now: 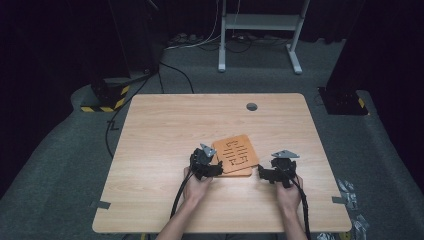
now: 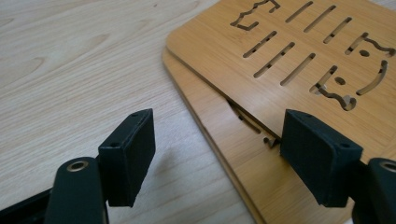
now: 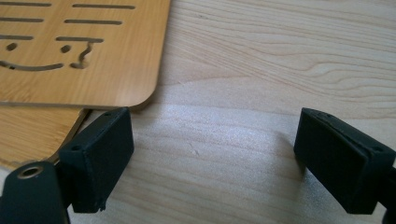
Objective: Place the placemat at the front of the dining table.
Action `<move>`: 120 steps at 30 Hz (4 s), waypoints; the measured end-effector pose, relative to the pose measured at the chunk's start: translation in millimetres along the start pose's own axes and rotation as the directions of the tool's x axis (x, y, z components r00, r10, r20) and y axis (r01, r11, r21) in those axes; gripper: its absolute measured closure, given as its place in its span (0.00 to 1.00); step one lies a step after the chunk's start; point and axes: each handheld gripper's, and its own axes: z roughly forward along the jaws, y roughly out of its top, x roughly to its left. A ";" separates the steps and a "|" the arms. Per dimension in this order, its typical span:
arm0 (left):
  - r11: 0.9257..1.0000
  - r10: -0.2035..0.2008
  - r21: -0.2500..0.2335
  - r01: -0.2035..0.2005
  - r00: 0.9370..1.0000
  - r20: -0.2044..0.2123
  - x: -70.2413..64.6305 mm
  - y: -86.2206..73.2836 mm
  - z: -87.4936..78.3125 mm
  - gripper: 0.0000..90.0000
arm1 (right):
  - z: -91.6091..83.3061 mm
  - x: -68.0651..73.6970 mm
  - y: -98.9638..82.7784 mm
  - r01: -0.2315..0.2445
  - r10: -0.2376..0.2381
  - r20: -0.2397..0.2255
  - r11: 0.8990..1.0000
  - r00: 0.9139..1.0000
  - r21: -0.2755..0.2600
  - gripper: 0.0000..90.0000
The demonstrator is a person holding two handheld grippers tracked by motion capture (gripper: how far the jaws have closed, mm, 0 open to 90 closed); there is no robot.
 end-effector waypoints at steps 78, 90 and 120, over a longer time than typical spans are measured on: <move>0.996 -0.070 -0.040 0.075 0.990 0.124 10.2 15.0 -8.0 0.25 | 19.8 -15.6 21.0 -0.033 0.032 -0.052 0.999 0.998 -0.010 0.10; 0.997 -0.070 -0.013 0.073 0.986 0.154 -0.7 24.5 2.7 0.24 | 19.6 -15.3 20.9 -0.040 0.039 -0.053 0.999 0.998 -0.009 0.10; 0.993 -0.115 0.029 0.111 0.970 0.215 -17.6 29.8 18.6 0.24 | 19.4 -15.9 20.6 -0.040 0.039 -0.062 0.999 0.997 -0.016 0.12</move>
